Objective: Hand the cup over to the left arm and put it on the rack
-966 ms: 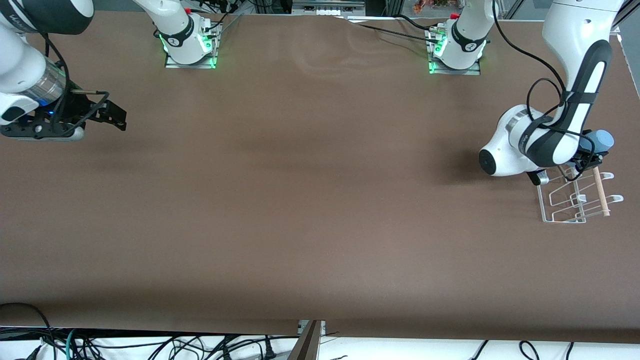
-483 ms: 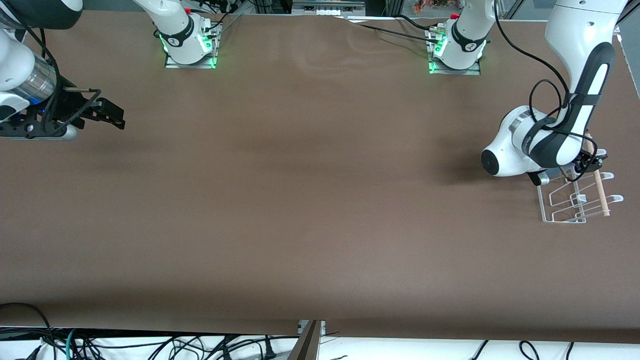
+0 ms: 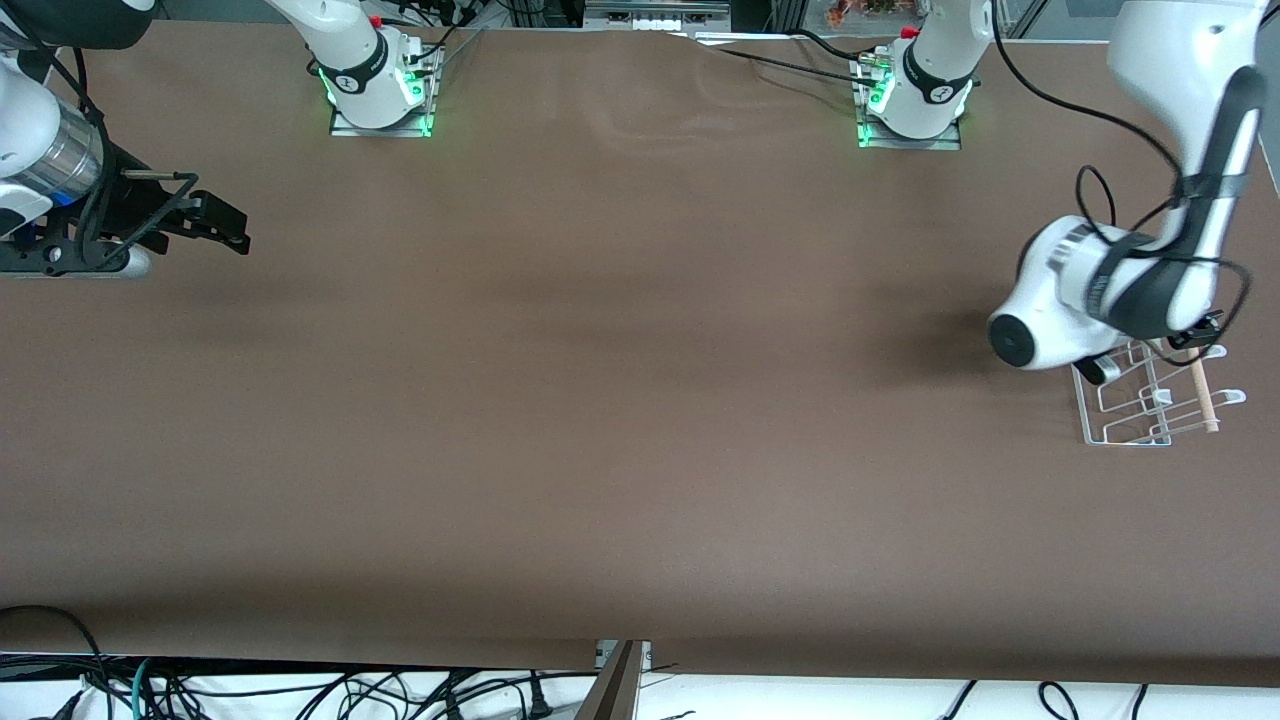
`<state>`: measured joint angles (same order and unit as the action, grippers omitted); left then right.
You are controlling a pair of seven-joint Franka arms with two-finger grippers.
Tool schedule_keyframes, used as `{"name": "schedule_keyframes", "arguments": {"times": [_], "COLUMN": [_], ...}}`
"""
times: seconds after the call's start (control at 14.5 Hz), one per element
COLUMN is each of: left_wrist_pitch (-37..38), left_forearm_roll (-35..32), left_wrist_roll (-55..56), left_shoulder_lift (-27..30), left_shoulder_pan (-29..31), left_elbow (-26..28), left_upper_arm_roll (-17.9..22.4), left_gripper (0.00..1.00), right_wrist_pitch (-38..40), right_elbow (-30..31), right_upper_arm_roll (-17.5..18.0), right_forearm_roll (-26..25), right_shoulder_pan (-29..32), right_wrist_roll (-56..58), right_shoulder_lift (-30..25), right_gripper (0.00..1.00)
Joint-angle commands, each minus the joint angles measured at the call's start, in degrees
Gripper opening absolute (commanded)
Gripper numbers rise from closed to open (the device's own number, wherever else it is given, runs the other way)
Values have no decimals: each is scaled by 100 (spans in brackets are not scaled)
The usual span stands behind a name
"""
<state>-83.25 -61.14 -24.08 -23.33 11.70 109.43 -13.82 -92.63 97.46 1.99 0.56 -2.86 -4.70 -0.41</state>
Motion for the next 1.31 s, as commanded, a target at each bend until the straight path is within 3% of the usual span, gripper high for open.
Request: {"name": "schedule_keyframes", "arguments": {"times": [0.0,0.34,0.62,0.76,0.9,1.03,1.24], "left_wrist_pitch": [264,1011,925,313,-216,-856,-1562], "left_forearm_roll": [1232,3280,4547,4855,5224,6302,6377], "left_wrist_roll": [-150,-141,-97,-62,199,1373,1766], "left_shoulder_lift": [100,100,126,528,1256,1873,2262], "left_shoulder_pan": [87,35,-27,-325,-816,-959,-1178], "left_elbow": [-920,-2643,-3672,-3613,-2879,-2035,-1303], "left_upper_arm_roll": [-68,-112,-95,141,659,1081,1127], "left_gripper": [100,100,100,100,100,100,100], "right_wrist_pitch": [184,272,211,202,193,193,202], "right_elbow": [-200,-271,-419,-552,-596,-623,-623], "right_upper_arm_roll": [3,47,47,47,47,56,56], "right_forearm_roll": [76,76,76,67,67,67,67], "right_shoulder_pan": [-13,-21,-39,-152,-188,-197,-197], "right_wrist_roll": [13,13,22,22,22,-48,-57], "right_shoulder_lift": [6,24,59,103,120,138,138], "right_gripper": [99,99,99,99,99,99,99]}}
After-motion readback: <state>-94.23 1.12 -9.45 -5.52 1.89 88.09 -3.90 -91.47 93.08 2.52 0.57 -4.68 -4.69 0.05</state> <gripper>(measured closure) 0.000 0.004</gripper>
